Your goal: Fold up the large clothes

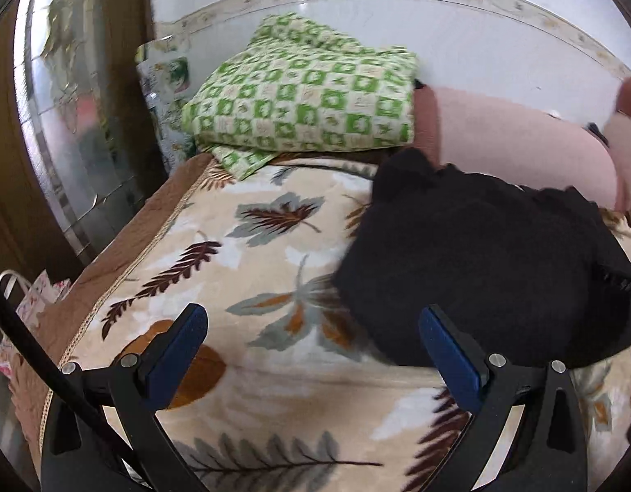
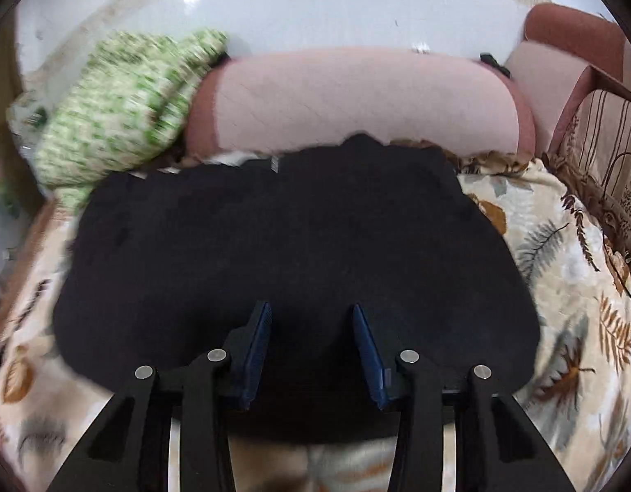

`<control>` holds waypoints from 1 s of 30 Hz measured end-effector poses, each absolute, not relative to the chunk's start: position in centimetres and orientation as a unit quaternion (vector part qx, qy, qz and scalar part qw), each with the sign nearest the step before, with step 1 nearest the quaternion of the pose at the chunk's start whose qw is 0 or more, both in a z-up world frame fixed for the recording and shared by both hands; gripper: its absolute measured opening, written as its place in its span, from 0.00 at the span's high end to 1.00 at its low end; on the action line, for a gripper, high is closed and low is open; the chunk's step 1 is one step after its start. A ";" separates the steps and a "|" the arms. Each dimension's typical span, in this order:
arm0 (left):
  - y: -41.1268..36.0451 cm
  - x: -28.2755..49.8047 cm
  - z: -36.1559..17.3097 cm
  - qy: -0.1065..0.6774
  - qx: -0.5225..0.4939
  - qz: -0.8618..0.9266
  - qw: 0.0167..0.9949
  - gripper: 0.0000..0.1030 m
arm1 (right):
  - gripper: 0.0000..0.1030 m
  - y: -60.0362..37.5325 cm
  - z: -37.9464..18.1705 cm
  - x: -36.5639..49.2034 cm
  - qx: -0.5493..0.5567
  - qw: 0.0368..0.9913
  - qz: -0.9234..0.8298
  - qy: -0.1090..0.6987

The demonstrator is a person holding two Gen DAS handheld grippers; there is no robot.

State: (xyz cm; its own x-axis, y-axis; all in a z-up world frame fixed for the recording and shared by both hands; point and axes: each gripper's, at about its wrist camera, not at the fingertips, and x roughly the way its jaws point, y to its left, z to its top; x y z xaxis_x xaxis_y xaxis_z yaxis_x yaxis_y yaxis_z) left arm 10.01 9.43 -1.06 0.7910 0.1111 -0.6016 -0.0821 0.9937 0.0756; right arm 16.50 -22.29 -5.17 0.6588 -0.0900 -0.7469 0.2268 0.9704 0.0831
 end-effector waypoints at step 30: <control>15.0 10.5 -0.8 0.337 -0.080 0.080 0.935 0.01 | 0.56 -8.0 -0.9 24.1 0.044 0.916 0.031 0.396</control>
State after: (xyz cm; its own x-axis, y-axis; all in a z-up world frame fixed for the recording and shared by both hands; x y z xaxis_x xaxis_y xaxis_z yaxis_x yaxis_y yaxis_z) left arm 10.53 15.01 -0.79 0.7595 0.0958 -0.6435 -0.2040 0.9743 -0.0956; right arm 24.10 -8.01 -0.87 0.6838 0.0929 -0.7238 -0.0225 0.9941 0.1064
